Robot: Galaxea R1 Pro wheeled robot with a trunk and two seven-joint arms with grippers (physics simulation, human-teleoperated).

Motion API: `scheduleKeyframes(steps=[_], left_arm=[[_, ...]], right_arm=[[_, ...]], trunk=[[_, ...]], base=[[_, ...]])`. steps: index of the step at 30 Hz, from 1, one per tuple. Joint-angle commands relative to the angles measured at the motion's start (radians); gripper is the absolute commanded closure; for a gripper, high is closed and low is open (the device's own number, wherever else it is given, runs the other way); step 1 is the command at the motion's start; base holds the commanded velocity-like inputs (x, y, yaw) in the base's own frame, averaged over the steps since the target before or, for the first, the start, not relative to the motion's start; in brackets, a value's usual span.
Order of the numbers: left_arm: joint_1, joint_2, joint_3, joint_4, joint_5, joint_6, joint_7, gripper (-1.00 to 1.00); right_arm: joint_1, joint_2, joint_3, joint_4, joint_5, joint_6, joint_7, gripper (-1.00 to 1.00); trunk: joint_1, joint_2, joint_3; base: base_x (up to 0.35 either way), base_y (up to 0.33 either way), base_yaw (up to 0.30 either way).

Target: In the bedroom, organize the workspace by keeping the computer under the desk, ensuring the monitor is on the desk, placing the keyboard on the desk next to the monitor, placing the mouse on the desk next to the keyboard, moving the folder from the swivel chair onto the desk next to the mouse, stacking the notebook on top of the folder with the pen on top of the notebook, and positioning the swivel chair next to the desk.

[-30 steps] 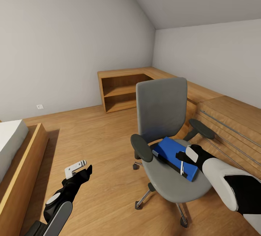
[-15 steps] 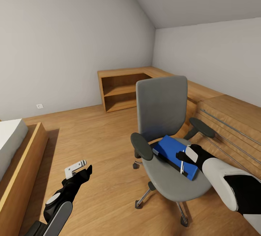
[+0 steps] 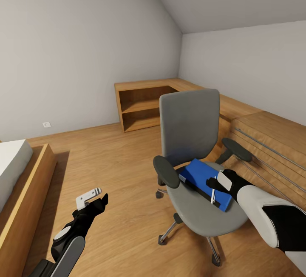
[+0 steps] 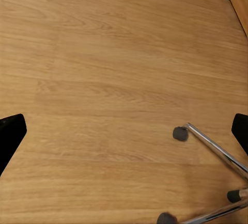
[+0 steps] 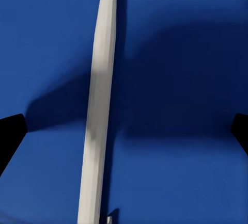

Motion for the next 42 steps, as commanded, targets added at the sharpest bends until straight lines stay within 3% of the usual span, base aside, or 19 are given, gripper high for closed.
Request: scheduleKeyframes(steps=[1,42], left_arm=[[-0.001,0.001,-0.002,-0.002,0.006,0.002,0.008,-1.00],[-0.001,0.001,-0.002,-0.002,0.006,0.002,0.008,-1.00]], right_arm=[[0.001,0.000,0.000,-0.001,-0.022,0.005,-0.005,1.00],[0.001,0.004,-0.002,-0.001,-0.023,0.005,-0.004,1.00]], trunk=[[0.000,0.000,-0.001],[0.000,0.000,-0.001]], base=[[0.000,0.000,0.000],[0.000,0.000,0.000]])
